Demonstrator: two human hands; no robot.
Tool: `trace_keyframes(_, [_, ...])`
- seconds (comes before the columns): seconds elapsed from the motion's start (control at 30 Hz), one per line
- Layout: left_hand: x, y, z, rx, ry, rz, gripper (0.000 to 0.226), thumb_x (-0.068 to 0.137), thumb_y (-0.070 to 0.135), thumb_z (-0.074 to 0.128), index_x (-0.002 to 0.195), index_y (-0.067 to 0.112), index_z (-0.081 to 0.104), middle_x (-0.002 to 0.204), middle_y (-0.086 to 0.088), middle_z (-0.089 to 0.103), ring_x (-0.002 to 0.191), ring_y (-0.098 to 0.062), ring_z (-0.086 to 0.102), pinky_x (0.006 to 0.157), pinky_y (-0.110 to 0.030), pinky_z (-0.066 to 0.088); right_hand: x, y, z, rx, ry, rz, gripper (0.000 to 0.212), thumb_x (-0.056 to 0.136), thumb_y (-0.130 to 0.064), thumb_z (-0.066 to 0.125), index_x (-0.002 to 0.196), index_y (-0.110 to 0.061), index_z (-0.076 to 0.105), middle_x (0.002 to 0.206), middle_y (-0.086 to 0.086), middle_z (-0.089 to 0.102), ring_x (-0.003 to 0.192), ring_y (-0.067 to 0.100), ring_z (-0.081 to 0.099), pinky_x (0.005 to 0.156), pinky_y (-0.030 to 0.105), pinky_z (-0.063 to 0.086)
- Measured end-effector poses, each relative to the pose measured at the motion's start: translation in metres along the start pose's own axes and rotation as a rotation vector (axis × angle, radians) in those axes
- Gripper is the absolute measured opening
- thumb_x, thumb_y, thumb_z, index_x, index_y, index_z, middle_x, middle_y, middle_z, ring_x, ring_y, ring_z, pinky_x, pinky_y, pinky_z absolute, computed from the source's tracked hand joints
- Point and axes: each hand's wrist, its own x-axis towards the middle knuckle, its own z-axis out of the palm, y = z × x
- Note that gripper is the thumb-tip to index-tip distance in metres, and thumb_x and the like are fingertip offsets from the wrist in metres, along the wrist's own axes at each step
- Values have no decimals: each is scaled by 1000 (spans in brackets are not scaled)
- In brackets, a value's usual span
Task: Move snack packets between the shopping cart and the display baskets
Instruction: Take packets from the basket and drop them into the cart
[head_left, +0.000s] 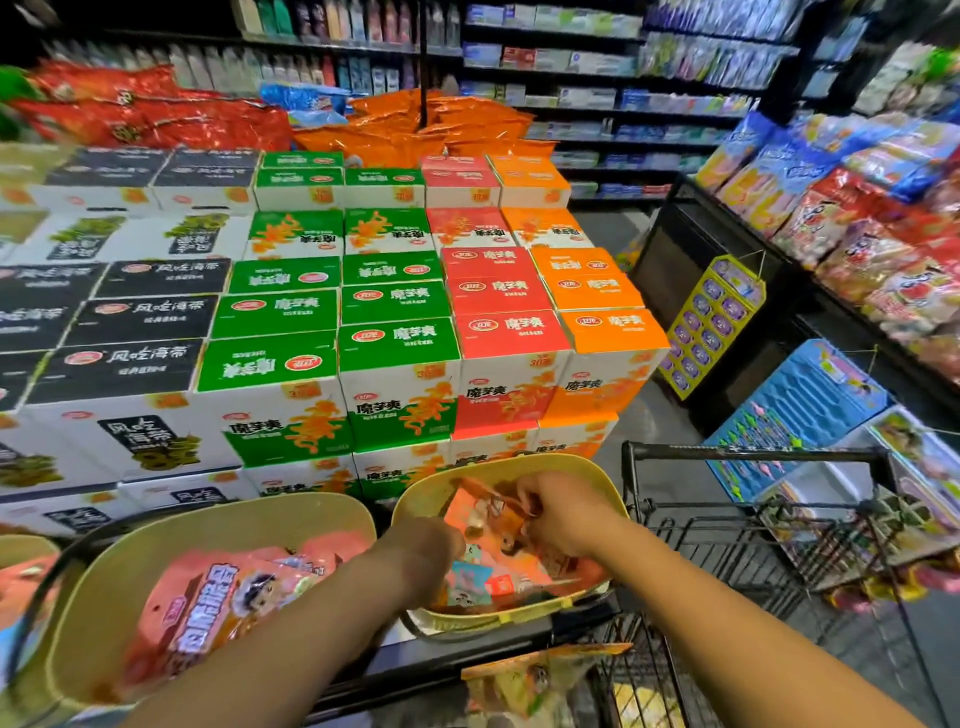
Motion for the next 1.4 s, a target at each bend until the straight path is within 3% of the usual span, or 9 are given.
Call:
trace_keyframes(0.1, [8,-2,-6,40,81,17,24,91,4,60,112,6,72,116,-15,70,113,-31,65,98,-32,47,-31,3,-28,79,181,6,29,87,-27,78,101,-29,52,92,-4,62,84,28,61,65,40,48])
trace_keyframes(0.27, [27,-14,-6,118,369,198,41,15,19,95,45,18,66,51,9,63,49,-11,66,44,-14,45,-92,14,-56,304,418,99,31,89,-32,79,108,-44,58,102,-17,66,90,14,63,74,40,55])
trace_keyframes(0.4, [59,-16,3,135,300,313,39,32,14,98,58,16,69,60,-1,65,53,-22,67,42,-21,50,-133,25,-56,544,573,157,30,88,-23,82,103,-42,65,99,-18,68,90,4,66,75,39,58])
trace_keyframes(0.53, [92,12,-5,250,111,245,36,93,14,67,128,10,65,133,-13,64,123,-28,60,102,-31,44,-164,38,-52,586,685,215,35,86,-26,84,106,-45,63,104,-27,66,90,-4,63,75,31,52])
trace_keyframes(0.63, [107,29,-9,215,-41,265,47,99,8,55,145,13,53,155,-9,47,146,-24,38,115,-26,25,-182,44,-50,638,731,232,41,86,-29,83,108,-56,62,106,-30,68,93,-4,66,78,32,55])
trace_keyframes(0.77, [118,53,-16,203,-70,273,38,99,6,54,136,9,61,141,-9,58,116,-16,59,95,-19,46,-197,50,-46,650,762,270,53,86,-21,86,102,-65,61,105,-30,70,93,-1,68,79,29,55])
trace_keyframes(0.93, [123,64,-18,39,75,131,28,93,9,53,116,15,68,121,-5,64,114,-24,60,94,-33,50,-210,60,-41,684,778,300,37,86,-21,85,102,-48,66,102,-23,72,92,1,69,77,20,53])
trace_keyframes(1.2, [115,54,-14,-656,219,76,39,79,-2,67,111,13,51,101,-18,61,77,-26,52,66,-36,46,-232,63,-36,756,783,393,28,87,-21,84,100,-41,70,100,-22,73,93,0,69,75,19,50])
trace_keyframes(1.4, [120,44,4,-882,136,67,63,73,3,88,127,2,55,127,-19,54,115,-33,52,98,-43,44,-253,43,-18,816,856,539,25,87,-24,84,106,-37,73,99,-19,75,93,1,70,80,28,57])
